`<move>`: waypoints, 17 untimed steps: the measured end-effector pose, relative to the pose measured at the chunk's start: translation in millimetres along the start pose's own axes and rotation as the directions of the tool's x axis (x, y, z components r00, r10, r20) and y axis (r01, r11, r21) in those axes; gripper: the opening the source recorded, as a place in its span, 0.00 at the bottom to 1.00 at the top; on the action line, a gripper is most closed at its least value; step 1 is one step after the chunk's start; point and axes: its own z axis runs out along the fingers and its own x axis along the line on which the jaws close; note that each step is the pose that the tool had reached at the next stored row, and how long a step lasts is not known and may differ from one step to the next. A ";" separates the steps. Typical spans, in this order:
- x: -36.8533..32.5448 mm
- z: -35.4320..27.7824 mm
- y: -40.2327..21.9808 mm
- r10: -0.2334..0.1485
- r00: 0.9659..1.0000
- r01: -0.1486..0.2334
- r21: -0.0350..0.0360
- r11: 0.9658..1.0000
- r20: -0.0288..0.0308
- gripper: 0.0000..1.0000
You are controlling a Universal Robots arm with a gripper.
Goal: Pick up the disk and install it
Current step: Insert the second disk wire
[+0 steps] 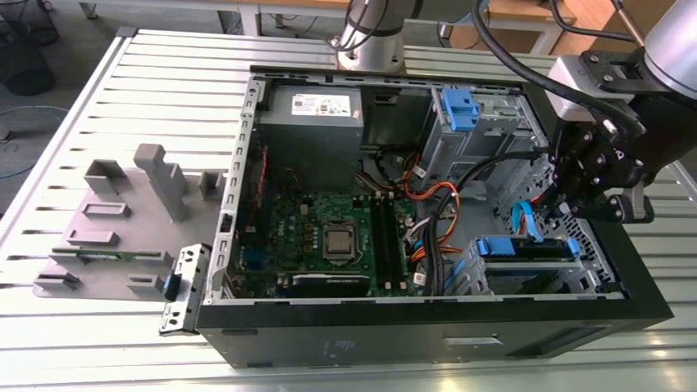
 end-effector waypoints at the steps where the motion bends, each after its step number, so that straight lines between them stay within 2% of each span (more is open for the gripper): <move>1: -0.6 0.2 -0.2 0.000 1.000 0.000 0.000 1.000 0.000 0.24; 8: -5.1 1.6 -0.9 0.000 1.000 0.000 0.000 1.000 0.000 0.24; 17: -5.5 2.3 -1.1 0.000 1.000 0.000 0.000 1.000 0.000 0.24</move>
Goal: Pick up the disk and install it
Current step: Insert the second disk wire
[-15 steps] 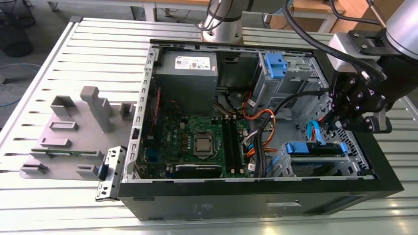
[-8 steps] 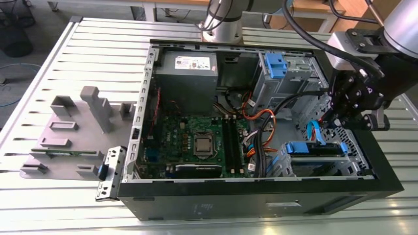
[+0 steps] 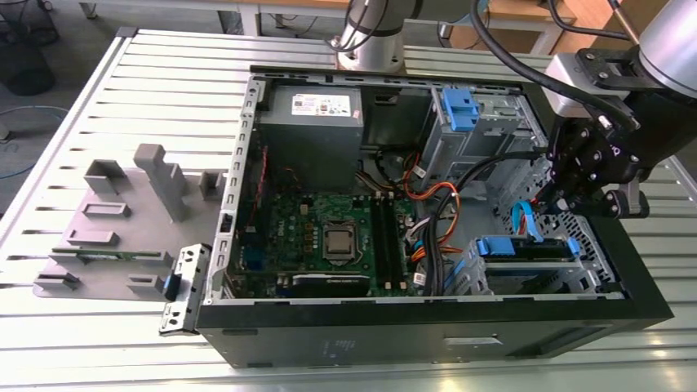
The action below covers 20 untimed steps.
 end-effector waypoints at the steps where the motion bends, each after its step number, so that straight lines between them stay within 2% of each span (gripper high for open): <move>1: 0.0 0.0 0.0 0.000 1.000 0.000 0.000 1.000 0.000 0.24; 6: 0.0 0.0 0.0 0.000 1.000 0.000 0.000 1.000 0.000 0.25; 7: 0.0 0.1 0.0 0.000 1.000 0.000 0.000 1.000 0.000 0.31; 20: 0.0 0.7 0.0 0.000 1.000 0.000 0.000 1.000 0.000 0.31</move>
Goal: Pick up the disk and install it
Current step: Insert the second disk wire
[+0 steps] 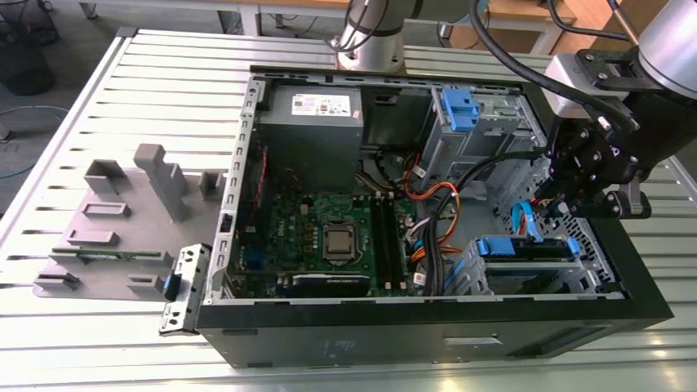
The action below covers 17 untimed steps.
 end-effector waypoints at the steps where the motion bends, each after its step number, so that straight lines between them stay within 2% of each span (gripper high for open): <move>1: 0.0 0.0 0.0 0.000 1.000 0.000 0.000 1.000 0.000 0.31; 5: 0.0 0.3 -0.7 0.000 1.000 0.000 0.000 1.000 0.000 0.31; 9: -0.4 0.7 -5.3 0.000 1.000 0.000 -0.002 1.000 0.000 0.31; 17: -5.3 1.6 -9.5 0.000 1.000 0.000 -0.004 1.000 0.000 0.31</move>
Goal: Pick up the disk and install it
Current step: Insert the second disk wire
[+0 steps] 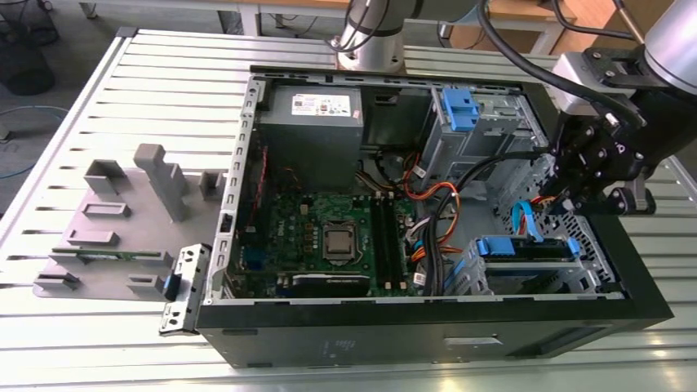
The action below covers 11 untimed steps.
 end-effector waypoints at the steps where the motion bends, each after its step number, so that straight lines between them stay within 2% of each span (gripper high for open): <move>1: -0.2 0.1 -1.1 0.000 1.000 0.000 -0.001 1.000 0.000 0.31; 6: -0.9 0.5 -8.5 0.000 1.000 0.000 -0.008 1.000 0.000 0.31; 11: -1.1 1.0 -18.5 0.001 1.000 -0.001 -0.018 1.000 0.000 0.31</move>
